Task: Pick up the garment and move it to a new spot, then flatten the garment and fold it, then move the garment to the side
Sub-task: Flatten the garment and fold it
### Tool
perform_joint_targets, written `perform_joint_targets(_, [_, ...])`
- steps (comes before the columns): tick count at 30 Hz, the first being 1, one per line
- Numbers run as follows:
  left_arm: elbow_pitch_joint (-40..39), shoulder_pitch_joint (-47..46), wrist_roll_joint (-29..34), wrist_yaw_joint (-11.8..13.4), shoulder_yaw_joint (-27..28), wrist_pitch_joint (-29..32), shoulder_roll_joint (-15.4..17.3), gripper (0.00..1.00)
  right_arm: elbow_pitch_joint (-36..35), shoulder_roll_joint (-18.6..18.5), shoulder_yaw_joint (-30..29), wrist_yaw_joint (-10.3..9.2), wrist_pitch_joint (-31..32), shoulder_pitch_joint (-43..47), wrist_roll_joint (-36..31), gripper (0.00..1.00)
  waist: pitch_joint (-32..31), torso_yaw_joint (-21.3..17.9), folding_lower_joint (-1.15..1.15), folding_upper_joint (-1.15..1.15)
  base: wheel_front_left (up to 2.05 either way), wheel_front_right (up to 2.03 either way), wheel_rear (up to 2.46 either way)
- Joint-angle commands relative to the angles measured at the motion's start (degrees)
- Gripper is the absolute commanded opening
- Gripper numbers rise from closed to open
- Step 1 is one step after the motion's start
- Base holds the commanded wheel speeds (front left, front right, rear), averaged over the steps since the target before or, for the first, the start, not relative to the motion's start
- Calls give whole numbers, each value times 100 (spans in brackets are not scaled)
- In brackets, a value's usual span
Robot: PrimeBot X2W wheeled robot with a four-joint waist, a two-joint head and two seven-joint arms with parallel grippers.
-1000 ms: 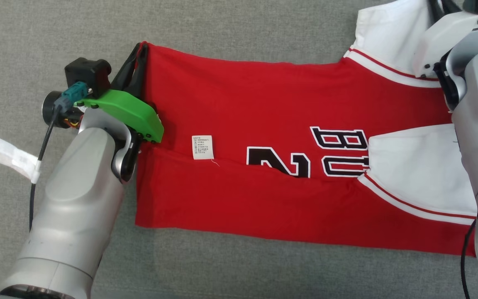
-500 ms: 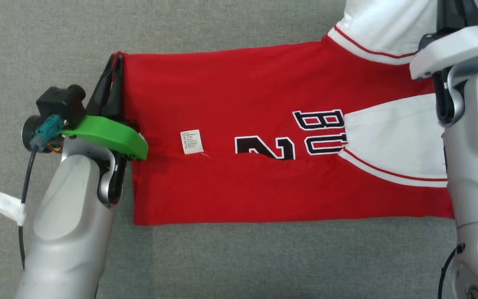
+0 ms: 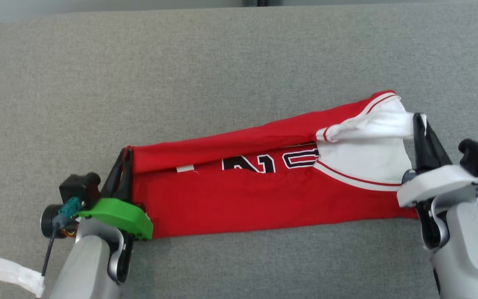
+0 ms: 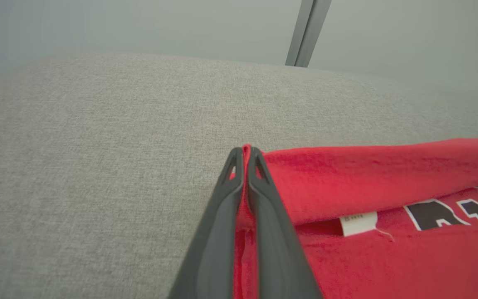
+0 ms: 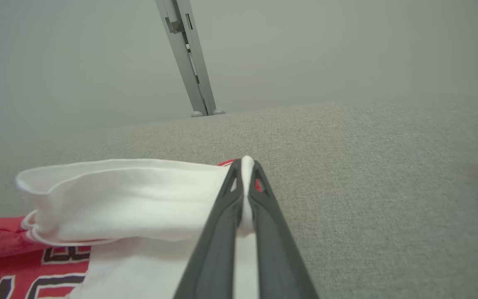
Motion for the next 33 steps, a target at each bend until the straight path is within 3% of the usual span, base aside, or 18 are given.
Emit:
perform_joint_targets(1, [27,210,58,8,66,-15,-2,0,1,14,28,-12,-22,245,87,0,-329,-152,0,0,0,0,0])
perform_joint_targets(6, [123,731,200,8,-16,-15,-112,4,260,50,167,-11,-23,810,280,0,-515,-199,0,0,0,0,0])
perform_joint_targets(7, [159,828,211,8,8,-15,-124,82,364,49,204,-12,-2,890,290,0,-531,-200,0,0,0,0,0])
perform_joint_targets(8, [154,894,240,11,69,-15,-133,100,436,48,215,-12,18,935,295,0,-543,-198,0,0,0,0,0])
perform_joint_targets(9, [106,980,279,36,152,-15,-162,100,510,40,216,-12,13,958,308,43,-556,-192,0,0,0,0,0])
perform_joint_targets(10, [71,1061,305,55,209,-15,-193,100,565,33,197,-12,19,975,315,100,-570,-184,0,0,0,0,0])
perform_joint_targets(20, [-761,1788,557,159,720,-15,-393,100,468,-178,214,-11,14,656,217,100,-744,7,0,0,0,0,0])
perform_joint_targets(26, [-861,1753,450,129,522,-15,-411,100,1112,-327,221,-11,598,232,11,100,-719,214,0,0,0,0,0])
perform_joint_targets(32, [-847,1589,333,202,324,-15,-411,100,2099,-185,246,-10,1035,134,-120,100,-697,358,0,0,0,0,0])
perform_joint_targets(33, [-842,1589,313,214,309,-15,-411,100,2215,-150,276,-9,1060,170,-78,71,-700,363,0,0,0,0,0])
